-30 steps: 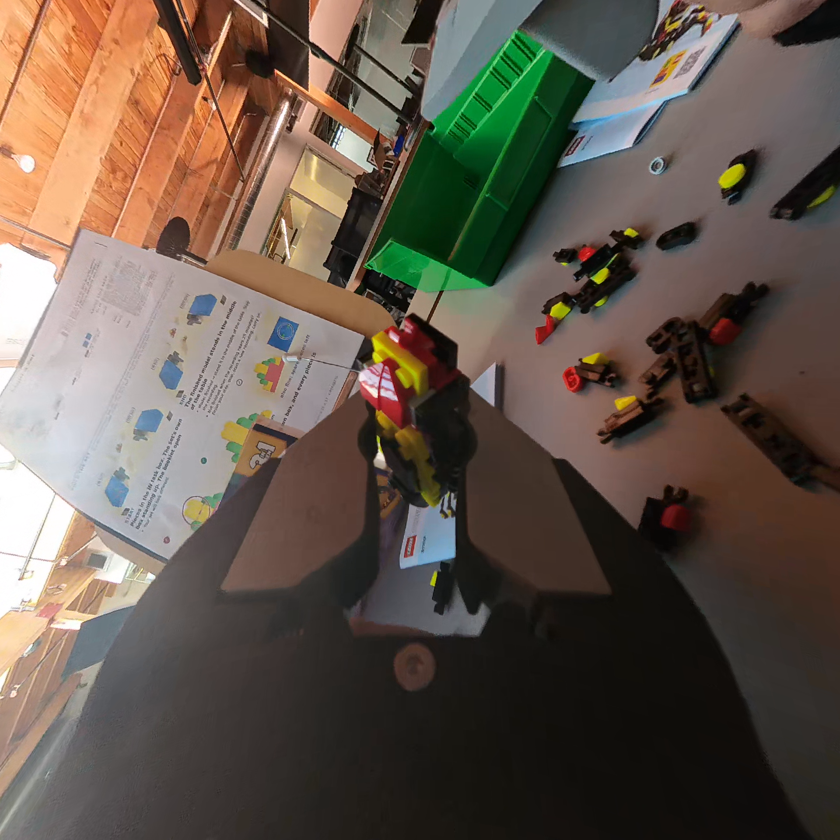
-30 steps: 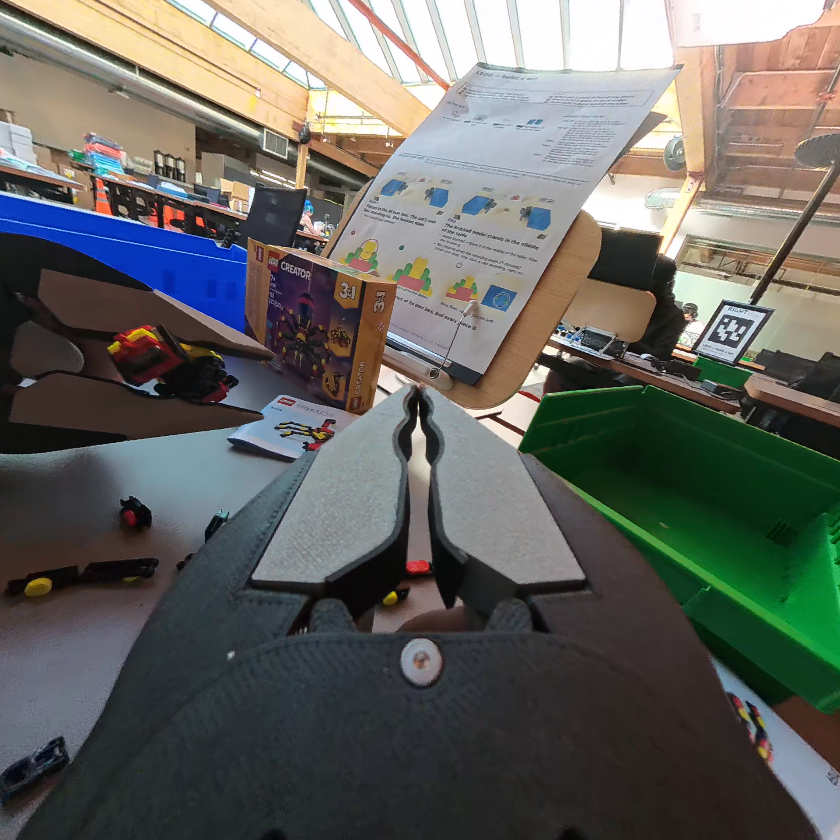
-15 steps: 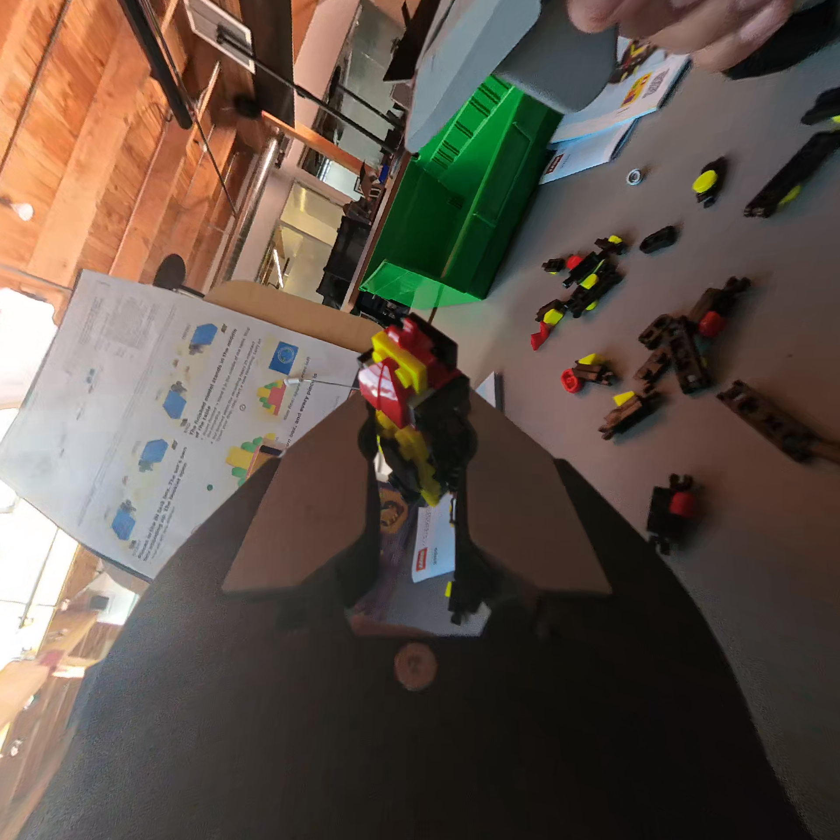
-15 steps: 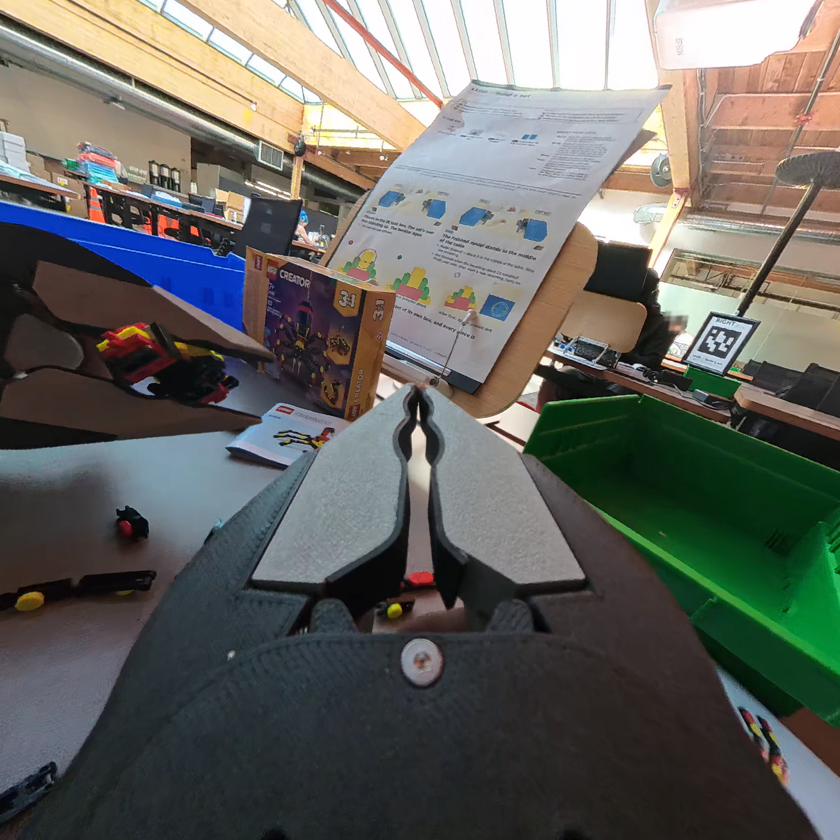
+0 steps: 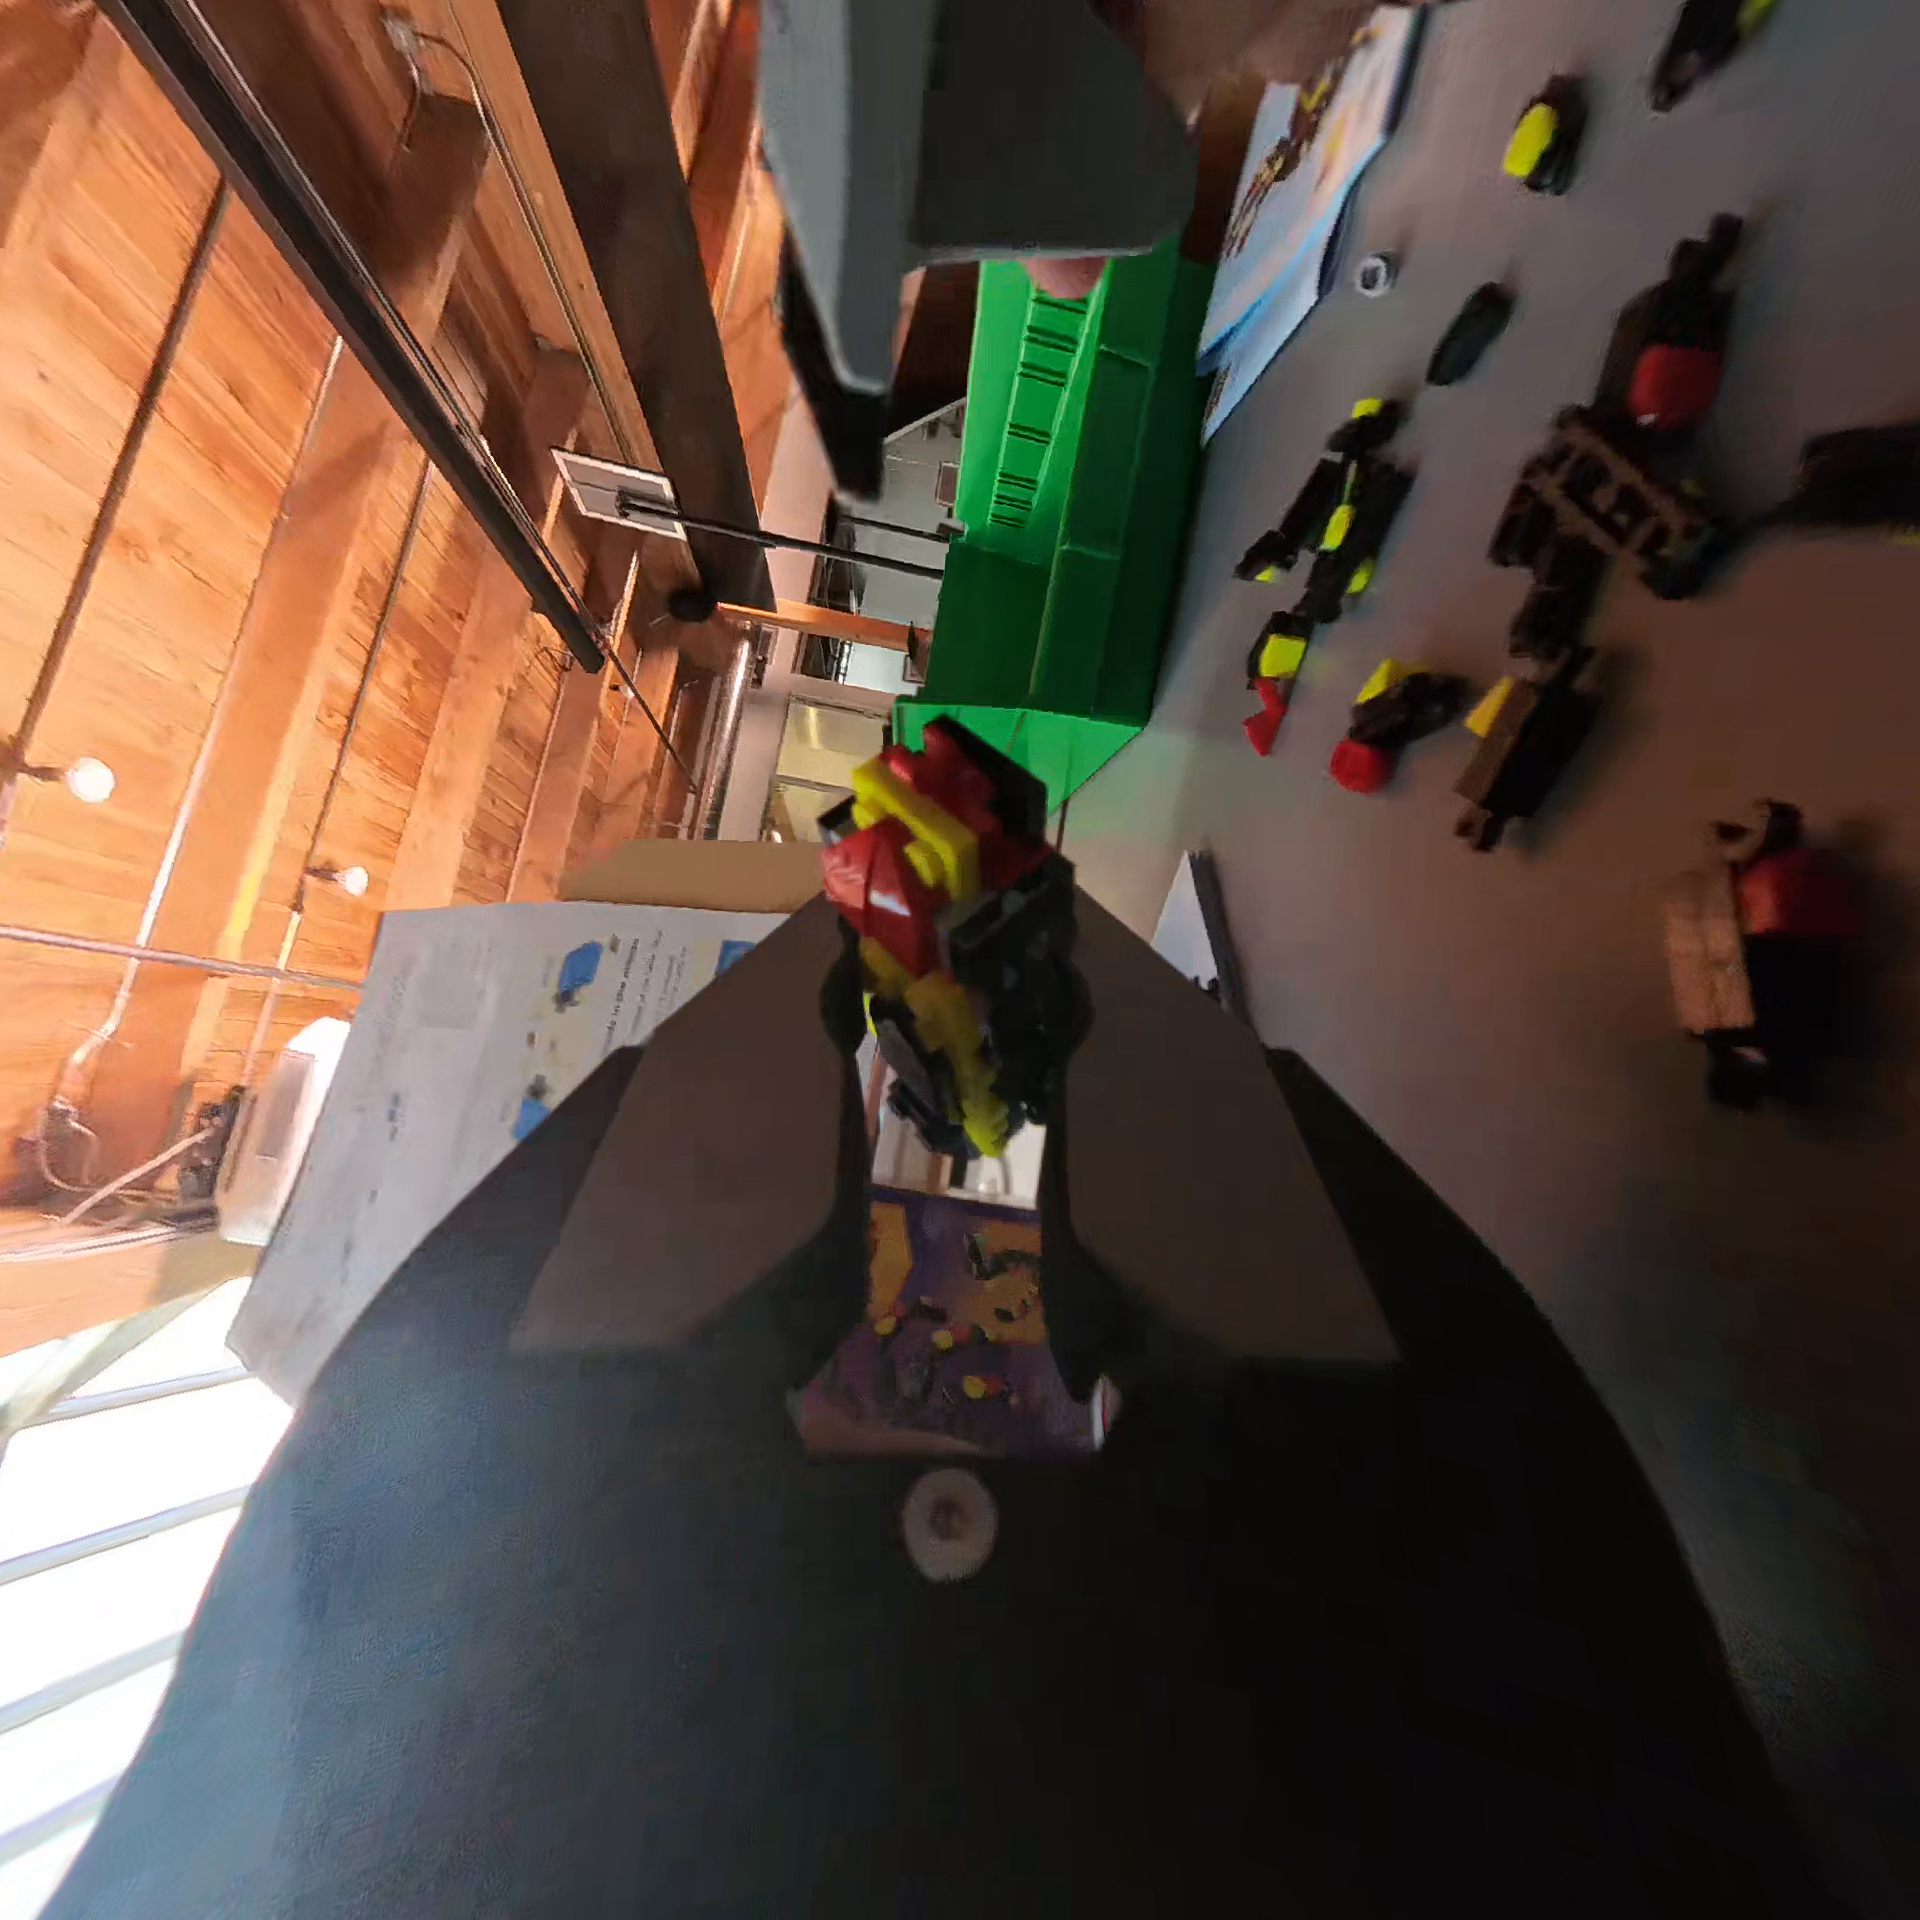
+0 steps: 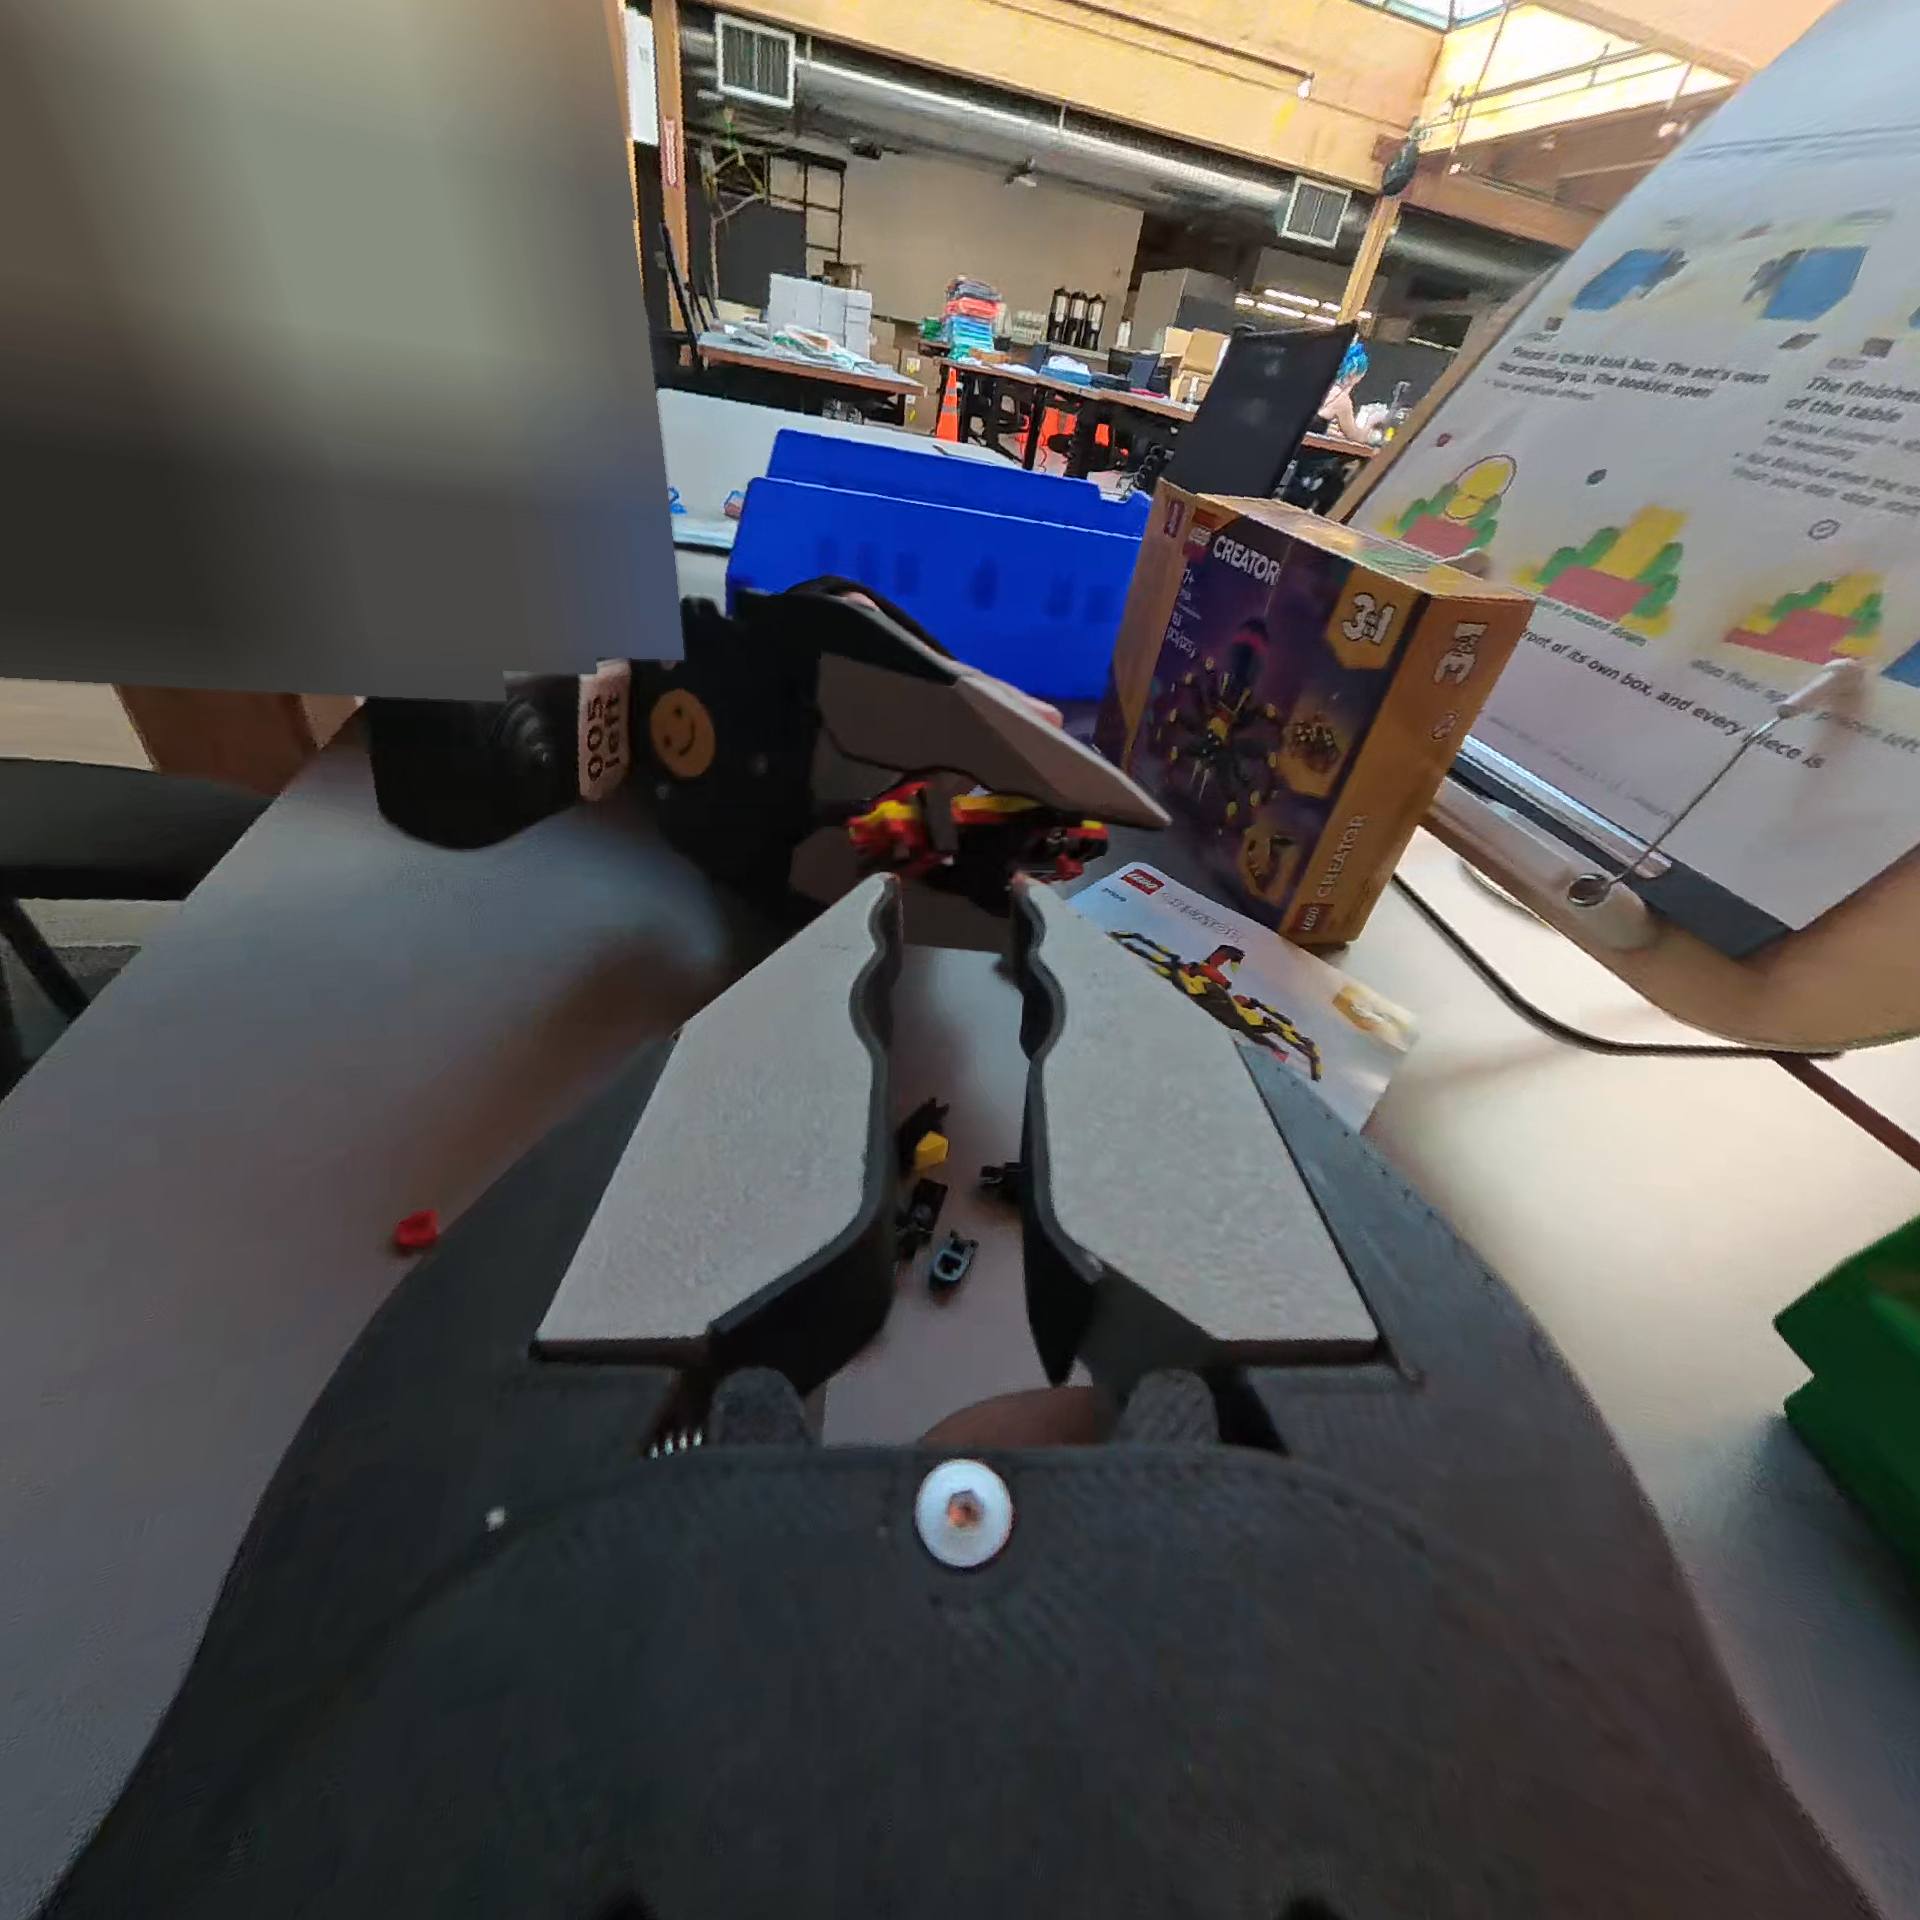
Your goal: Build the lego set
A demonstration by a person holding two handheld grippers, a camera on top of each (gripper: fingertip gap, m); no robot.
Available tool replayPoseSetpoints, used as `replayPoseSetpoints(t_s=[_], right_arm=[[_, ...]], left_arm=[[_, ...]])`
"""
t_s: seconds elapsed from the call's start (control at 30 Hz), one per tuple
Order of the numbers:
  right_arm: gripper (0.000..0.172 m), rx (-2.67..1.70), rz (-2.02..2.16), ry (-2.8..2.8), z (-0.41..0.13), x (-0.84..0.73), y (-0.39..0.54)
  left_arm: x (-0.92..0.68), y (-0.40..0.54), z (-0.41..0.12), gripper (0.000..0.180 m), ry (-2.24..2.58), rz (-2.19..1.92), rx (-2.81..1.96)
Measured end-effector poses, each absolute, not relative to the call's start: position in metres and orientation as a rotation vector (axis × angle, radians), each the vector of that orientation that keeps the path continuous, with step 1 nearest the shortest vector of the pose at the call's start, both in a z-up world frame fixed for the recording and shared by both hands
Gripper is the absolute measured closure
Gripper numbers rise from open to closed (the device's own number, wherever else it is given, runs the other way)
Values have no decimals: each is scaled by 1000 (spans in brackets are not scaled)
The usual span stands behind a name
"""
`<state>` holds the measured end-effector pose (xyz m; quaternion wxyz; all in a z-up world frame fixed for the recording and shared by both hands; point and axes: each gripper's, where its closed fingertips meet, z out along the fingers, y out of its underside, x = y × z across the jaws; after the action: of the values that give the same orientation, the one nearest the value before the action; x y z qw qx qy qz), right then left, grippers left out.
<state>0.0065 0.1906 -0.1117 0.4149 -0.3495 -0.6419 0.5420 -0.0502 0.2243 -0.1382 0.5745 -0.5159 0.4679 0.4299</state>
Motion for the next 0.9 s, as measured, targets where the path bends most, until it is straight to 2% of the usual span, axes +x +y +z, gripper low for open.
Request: replayPoseSetpoints(t_s=[0.3,0.43,0.6,0.9], right_arm=[[151,-841,1282,-1678,-119,2,166],[157,-838,1236,-1741,-128,-1,162],[155,-834,1185,-1757,-131,-9,157],[154,-812,830,-1779,-152,-15,169]], left_arm=[[-40,224,-161,150,1165,882,-1312],[-38,224,-164,150,1201,926,-1287],[-39,226,-165,150,1219,1005,-1288],[-43,226,-167,151,1264,1143,-1297]])
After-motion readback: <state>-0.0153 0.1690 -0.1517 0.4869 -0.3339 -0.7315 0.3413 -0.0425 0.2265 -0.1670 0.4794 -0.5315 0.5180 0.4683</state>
